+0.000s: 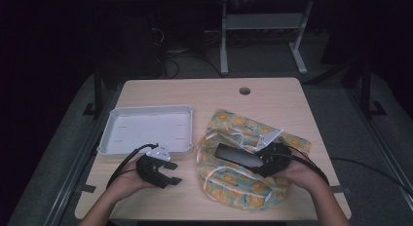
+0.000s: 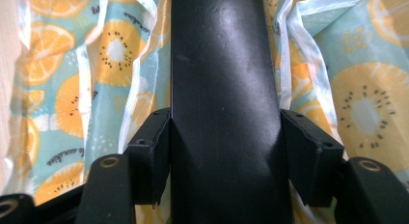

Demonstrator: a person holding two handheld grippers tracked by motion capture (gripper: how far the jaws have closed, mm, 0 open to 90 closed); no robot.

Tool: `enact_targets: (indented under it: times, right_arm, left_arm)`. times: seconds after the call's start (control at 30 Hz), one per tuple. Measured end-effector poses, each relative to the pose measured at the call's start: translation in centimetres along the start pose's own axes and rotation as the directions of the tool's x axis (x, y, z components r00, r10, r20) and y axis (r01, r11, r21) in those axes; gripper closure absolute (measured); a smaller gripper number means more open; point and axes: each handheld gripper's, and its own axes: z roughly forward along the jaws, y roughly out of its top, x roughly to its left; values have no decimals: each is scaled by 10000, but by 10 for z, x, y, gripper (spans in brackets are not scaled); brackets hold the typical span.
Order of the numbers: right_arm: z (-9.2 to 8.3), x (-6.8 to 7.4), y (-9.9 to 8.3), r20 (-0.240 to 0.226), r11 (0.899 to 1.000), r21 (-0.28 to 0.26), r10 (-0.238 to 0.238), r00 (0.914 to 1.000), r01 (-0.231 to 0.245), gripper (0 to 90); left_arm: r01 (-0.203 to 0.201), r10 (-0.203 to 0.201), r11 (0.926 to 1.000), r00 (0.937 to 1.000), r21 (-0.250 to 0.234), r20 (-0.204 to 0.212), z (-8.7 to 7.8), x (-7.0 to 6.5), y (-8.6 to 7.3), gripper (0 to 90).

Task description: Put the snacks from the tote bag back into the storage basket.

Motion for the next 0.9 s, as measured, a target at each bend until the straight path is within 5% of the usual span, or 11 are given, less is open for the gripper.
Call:
enact_targets:
  times: [0.23, 0.9]
  right_arm:
    - [1, 2, 1, -62, 9999, 144, -75, 10000, 76, 414]
    - [-28, 1, 5, -142, 9981, -536, 289, 9995, -296, 417]
  left_arm:
    - [-28, 28, 10000, 10000, 15, 17, 1, 0, 0, 414]
    - [-42, 43, 10000, 9999, -34, 126, 3, -1, 1, 410]
